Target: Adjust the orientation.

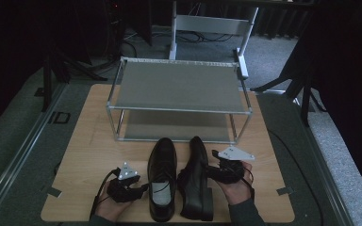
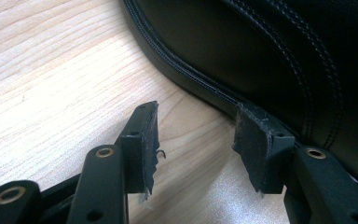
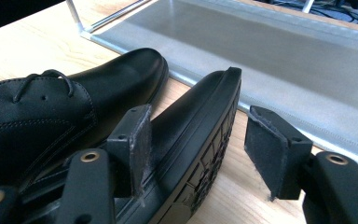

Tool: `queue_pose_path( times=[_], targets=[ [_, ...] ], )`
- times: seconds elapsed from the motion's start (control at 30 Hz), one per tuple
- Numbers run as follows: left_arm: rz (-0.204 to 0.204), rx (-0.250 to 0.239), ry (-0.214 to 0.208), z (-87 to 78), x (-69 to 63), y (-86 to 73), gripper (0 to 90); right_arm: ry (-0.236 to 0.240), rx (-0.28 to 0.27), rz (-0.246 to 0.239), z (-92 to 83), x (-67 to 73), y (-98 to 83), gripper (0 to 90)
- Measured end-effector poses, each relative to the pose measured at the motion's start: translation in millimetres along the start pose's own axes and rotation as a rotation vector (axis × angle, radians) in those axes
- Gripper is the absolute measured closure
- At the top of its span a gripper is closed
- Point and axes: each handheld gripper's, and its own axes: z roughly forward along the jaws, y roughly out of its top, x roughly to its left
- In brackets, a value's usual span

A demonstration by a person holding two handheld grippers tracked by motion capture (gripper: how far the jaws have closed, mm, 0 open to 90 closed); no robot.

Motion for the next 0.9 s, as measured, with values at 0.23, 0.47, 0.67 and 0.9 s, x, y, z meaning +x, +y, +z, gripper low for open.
queue_pose_path(
  times=[0.23, 0.47, 0.67, 0.9],
  targets=[
    [0.000, 0.000, 0.002, 0.0, 0.0, 0.0, 49.9, 0.002, 0.024, 0.004, 4.3, -2.2, -3.0, 41.5],
    [-0.002, -0.001, 0.003, 0.2, 0.1, 0.0, 49.6, 0.040, 0.036, 0.017, 2.3, -6.7, -3.3, 50.6],
    [-0.001, -0.002, 0.004, 0.2, -0.1, -0.1, 49.6, 0.061, 0.048, 0.034, -3.3, -15.1, -3.5, 55.3],
    [-0.002, -0.002, 0.002, 0.3, 0.4, -0.2, 49.5, 0.012, 0.050, 0.042, -12.9, -22.6, -6.9, 56.2]
  ],
)
